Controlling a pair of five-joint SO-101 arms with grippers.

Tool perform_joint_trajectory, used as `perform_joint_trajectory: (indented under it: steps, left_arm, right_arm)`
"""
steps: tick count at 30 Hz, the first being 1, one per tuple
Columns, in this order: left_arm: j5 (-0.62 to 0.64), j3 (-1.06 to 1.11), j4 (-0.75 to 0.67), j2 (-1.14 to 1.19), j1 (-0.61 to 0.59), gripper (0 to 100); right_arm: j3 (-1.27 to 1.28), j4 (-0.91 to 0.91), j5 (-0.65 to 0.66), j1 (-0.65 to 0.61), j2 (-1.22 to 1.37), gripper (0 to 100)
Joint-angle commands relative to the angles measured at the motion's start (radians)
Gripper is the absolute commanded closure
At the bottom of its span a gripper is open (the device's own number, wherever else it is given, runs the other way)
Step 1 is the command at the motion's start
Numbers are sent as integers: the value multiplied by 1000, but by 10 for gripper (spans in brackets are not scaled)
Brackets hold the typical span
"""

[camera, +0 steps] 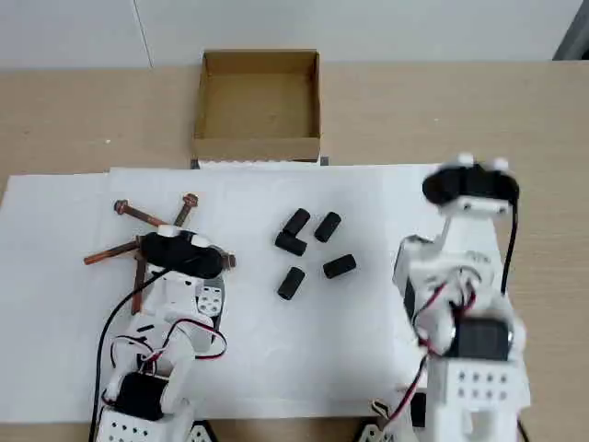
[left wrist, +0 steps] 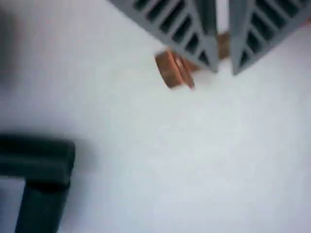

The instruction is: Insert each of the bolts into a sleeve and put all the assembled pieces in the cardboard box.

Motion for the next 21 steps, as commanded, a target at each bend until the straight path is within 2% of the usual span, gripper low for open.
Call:
perform_joint_trajectory:
  steps: [1, 4, 8, 13, 17, 21]
  left_arm:
    - [-6, -73, 2, -3, -26, 994]
    - [-25, -93, 2, -2, -74, 994]
    - [-146, -94, 2, -2, -140, 994]
    - [-204, -97, 2, -2, -209, 994]
    - [-209, -120, 6, 0, -219, 994]
    - [-204, -208, 103, 0, -212, 994]
  right_arm:
    - [-189, 85, -11, -7, 193, 995]
    - [-290, 153, -78, -7, 328, 995]
    - [-419, 219, -158, -13, 472, 995]
    - [-525, 286, -224, -79, 587, 995]
    - [-540, 277, -249, -124, 619, 995]
    - [-540, 262, -250, -143, 628, 995]
